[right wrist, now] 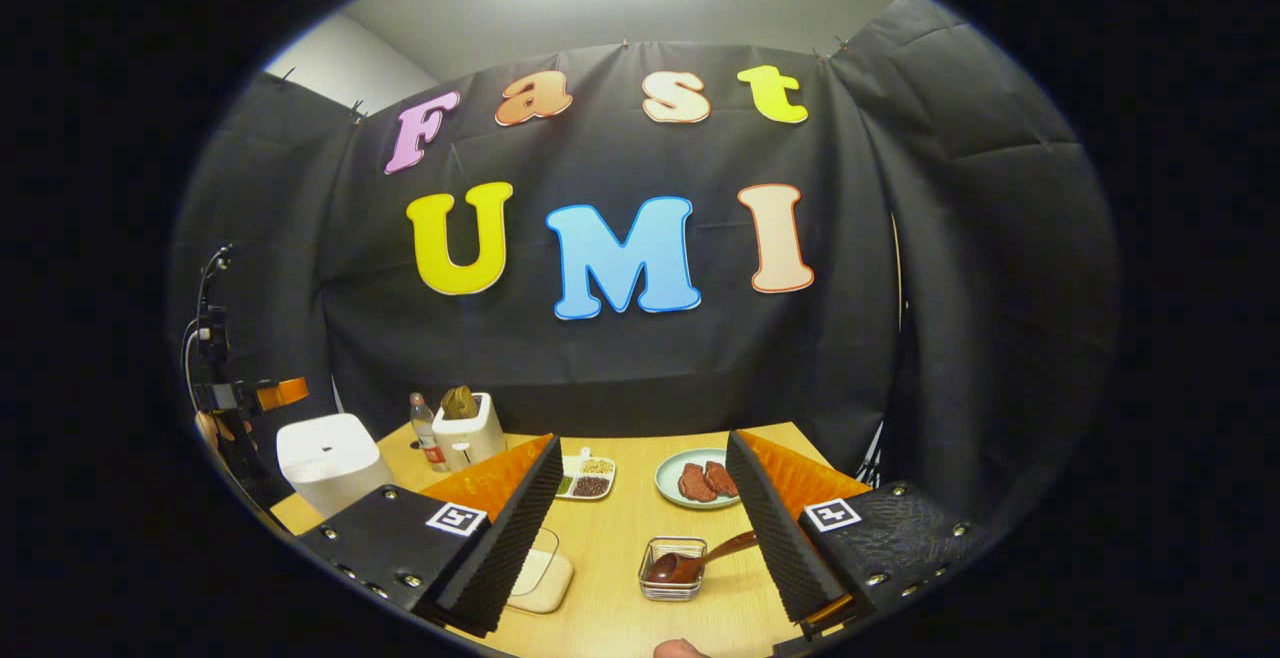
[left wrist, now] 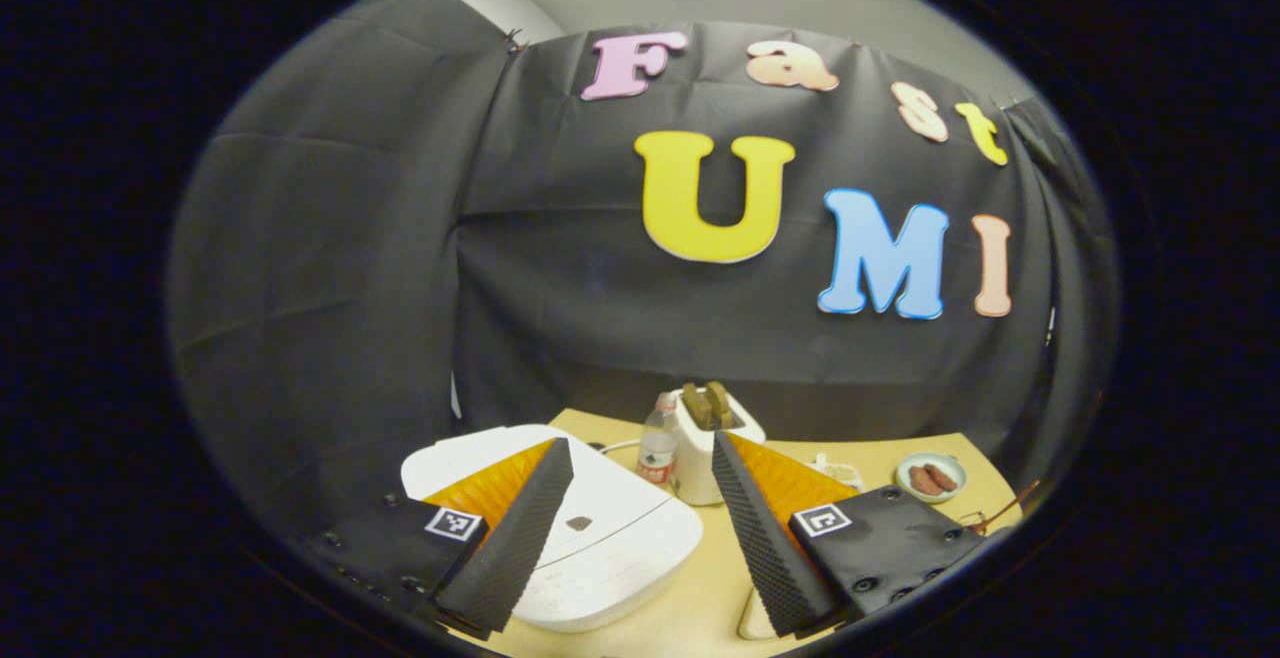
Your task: Close the left gripper, press the button to open the rice cooker; take a wooden spoon from the chopstick holder with the right hand, scoop a spoonful of rice and pour it into the rice cooker, then put the wooden spoon back into the chopstick holder.
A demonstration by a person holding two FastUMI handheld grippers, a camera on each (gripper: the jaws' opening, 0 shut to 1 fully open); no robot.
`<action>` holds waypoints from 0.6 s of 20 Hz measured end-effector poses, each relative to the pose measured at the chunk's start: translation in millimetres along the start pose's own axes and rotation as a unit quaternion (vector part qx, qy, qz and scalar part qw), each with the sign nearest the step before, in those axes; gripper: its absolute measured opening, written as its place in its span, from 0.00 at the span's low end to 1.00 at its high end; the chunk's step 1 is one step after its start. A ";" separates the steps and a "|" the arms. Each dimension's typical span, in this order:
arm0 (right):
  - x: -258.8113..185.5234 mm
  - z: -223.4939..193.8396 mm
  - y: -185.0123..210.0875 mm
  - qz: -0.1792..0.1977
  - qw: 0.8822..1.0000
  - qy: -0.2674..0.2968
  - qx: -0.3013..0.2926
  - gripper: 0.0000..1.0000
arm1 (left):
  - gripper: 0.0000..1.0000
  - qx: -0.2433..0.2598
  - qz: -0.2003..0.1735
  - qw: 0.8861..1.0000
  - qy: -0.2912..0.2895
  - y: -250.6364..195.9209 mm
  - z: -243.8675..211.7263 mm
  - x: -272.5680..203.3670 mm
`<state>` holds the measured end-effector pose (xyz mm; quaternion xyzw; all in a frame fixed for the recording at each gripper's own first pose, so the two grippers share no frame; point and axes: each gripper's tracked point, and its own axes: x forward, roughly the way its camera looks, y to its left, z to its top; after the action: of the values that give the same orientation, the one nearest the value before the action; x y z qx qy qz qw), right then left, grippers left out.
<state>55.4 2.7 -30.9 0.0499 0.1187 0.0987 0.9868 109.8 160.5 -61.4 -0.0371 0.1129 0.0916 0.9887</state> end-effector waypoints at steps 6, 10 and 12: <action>-9.4 44.6 13.6 -0.004 0.997 -0.070 0.007 0.99 | 0.99 0.048 -0.054 0.996 -0.055 -62.1 33.0 -77.4; -18.4 48.2 15.9 -0.023 0.994 -0.106 -0.020 0.99 | 0.98 0.058 -0.075 0.992 -0.083 -91.2 35.0 -111.0; -18.9 38.4 20.0 -0.022 0.994 -0.102 -0.031 0.99 | 0.99 0.066 -0.083 0.989 -0.100 -104.2 34.9 -124.5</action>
<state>43.1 15.4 12.9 0.0262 0.0152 0.0752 0.9967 17.9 40.1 6.6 0.0282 0.0161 0.0044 0.9995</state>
